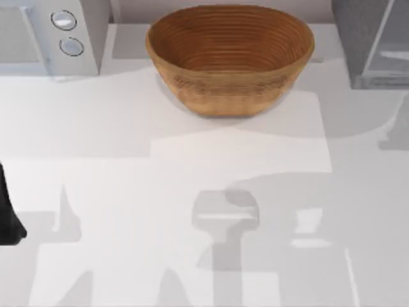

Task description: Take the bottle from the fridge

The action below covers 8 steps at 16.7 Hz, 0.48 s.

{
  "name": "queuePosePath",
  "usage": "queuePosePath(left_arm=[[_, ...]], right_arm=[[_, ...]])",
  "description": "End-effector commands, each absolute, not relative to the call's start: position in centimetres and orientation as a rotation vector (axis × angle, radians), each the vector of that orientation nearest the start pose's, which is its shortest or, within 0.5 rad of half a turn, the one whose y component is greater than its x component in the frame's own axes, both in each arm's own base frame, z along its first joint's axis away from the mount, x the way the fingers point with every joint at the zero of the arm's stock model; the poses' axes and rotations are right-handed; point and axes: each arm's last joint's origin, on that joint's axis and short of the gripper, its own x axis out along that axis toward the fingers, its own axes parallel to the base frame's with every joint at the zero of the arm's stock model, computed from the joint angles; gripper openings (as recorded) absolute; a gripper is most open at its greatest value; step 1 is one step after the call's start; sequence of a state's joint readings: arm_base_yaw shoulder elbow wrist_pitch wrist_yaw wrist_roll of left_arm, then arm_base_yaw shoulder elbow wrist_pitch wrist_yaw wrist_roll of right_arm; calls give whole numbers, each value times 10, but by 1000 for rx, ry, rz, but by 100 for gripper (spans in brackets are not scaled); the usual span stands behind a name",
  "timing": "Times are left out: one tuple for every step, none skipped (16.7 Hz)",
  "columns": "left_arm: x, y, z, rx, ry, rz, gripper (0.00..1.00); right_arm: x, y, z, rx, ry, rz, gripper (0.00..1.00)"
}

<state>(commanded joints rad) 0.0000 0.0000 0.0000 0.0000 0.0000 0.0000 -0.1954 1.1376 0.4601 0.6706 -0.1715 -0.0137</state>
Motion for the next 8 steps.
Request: queuePosePath(left_arm=[[106,-1,160,0,0,0,100],[106,-1,160,0,0,0,100],[106,-1,160,0,0,0,100],[106,-1,160,0,0,0,100],[106,-1,160,0,0,0,100],[106,-1,160,0,0,0,100],[106,-1,160,0,0,0,100],[106,-1,160,0,0,0,100]], right_arm=[[223,-35,233,-25,8,-14,0],[209,-30,233,-23,10,-14,0],[195,-25,230,-21,13,-13,0],[181,-21,227,-18,15,-12,0],[168,-17,223,-16,13,-11,0],[155,-14,218,-15,6,-10,0],[144,-11,213,-14,-5,-9,0],[134,-9,207,-12,-15,-8,0]])
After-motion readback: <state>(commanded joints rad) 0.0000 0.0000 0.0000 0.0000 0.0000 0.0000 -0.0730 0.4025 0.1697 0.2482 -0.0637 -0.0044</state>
